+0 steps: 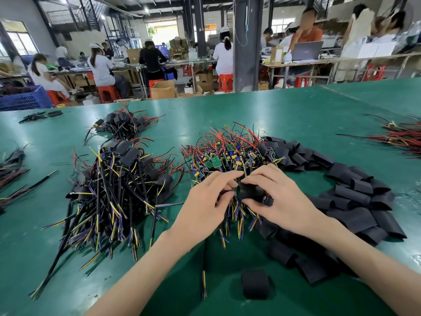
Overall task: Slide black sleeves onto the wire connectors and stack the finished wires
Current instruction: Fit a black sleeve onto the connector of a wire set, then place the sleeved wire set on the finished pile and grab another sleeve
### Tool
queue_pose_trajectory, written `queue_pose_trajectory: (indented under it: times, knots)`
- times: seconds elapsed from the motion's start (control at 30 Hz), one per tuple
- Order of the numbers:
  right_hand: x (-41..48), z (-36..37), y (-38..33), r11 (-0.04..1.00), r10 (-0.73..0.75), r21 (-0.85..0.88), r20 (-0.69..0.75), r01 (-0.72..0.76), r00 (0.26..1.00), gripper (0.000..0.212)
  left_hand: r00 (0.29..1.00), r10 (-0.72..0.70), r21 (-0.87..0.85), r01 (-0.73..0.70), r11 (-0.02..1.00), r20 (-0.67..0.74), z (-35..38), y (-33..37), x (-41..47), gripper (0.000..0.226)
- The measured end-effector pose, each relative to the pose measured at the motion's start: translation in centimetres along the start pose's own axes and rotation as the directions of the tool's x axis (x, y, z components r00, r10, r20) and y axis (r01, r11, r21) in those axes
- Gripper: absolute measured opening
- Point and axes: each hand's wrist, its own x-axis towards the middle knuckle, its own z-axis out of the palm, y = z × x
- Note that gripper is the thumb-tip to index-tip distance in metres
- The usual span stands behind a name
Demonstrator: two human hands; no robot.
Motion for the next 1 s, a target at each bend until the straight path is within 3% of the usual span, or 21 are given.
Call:
queue_pose_trajectory:
  times: [0.17, 0.5, 0.6, 0.67, 0.77, 0.87, 1.0]
  knots:
    - [0.0, -0.1, 0.0, 1.000, -0.003, 0.015, -0.024, 0.003, 1.000, 0.032, 0.993, -0.108, -0.092, 0.102, 0.990, -0.052, -0.2, -0.2, 0.3, 0.045]
    - [0.2, -0.5, -0.2, 0.999, -0.051, 0.000, -0.060, 0.051, 0.997, 0.031, 0.999, -0.048, -0.010, 0.048, 0.999, 0.026, -0.9, 0.0, 0.3, 0.044]
    - [0.3, -0.7, -0.1, 0.995, -0.073, -0.074, -0.174, 0.061, 0.982, 0.031, 0.975, -0.175, -0.136, 0.193, 0.972, 0.137, -1.3, 0.3, 0.5, 0.029]
    - [0.4, -0.7, -0.2, 0.989, -0.114, -0.123, -0.245, 0.086, 0.963, 0.030, 0.929, -0.275, -0.308, 0.345, 0.887, 0.249, -1.3, 0.8, 0.6, 0.019]
    - [0.2, -0.3, -0.4, 0.982, -0.166, -0.138, -0.285, 0.131, 0.944, 0.027, 0.901, -0.281, -0.393, 0.402, 0.827, 0.329, -1.2, 0.9, 0.8, 0.019]
    - [0.1, 0.2, -0.5, 0.985, -0.161, -0.103, -0.267, 0.138, 0.950, 0.030, 0.930, -0.258, -0.337, 0.338, 0.879, 0.260, -1.5, 0.7, 1.1, 0.019]
    - [0.4, -0.1, -0.8, 0.997, -0.067, -0.054, -0.286, 0.054, 0.956, 0.031, 0.983, -0.176, -0.041, 0.175, 0.984, -0.048, -2.7, 0.1, 1.6, 0.022]
